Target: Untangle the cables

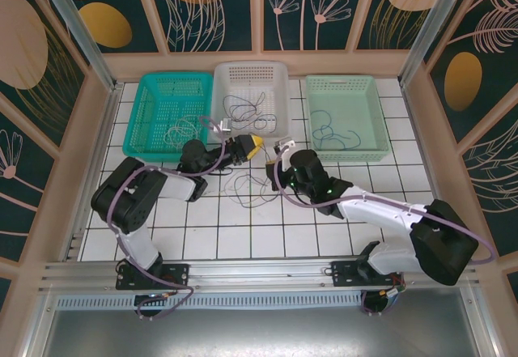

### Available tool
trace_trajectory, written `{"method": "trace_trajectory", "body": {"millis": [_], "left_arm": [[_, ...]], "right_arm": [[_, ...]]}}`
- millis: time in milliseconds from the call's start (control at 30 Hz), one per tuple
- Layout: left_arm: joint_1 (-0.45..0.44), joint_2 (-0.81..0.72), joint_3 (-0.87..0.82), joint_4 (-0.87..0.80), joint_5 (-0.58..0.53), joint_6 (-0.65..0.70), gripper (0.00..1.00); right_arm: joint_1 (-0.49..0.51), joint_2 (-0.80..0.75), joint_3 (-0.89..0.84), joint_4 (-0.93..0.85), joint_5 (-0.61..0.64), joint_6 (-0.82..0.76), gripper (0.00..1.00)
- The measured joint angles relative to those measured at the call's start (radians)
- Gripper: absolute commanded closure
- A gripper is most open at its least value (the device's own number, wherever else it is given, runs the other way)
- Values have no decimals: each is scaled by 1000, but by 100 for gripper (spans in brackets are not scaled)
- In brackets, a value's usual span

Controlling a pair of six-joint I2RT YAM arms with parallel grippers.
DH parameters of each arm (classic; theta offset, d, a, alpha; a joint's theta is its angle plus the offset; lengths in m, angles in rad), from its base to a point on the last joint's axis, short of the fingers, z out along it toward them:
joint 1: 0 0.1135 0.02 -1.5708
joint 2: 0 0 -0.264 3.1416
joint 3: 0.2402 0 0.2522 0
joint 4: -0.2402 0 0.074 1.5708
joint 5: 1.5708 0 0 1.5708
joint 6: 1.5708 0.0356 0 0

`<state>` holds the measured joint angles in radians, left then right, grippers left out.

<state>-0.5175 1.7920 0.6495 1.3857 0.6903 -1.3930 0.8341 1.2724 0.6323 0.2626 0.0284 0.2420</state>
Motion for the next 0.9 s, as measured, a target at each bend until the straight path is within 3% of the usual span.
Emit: {"method": "trace_trajectory", "body": {"millis": [100,233,400,533,700,900], "left_arm": [[0,10,22,17,-5,-12,99],[-5,-21,48,-47,-3,38,100],[-26,-158,74,-277,1,206,100],[-40,-229,86,-383,10,309,100],[-49,-238,86,-454,13,365,100],[-58,-259,87,-498,8,390,100]], "right_arm": [[0,-24,-23,3,0,7,84],[0,-56,-43,-5,8,26,70],[0,-108,-80,-47,39,49,36],[-1,-150,-98,-76,66,63,23],[-1,-152,-98,-78,82,58,16],[-1,-117,-98,-73,88,53,16]]}}
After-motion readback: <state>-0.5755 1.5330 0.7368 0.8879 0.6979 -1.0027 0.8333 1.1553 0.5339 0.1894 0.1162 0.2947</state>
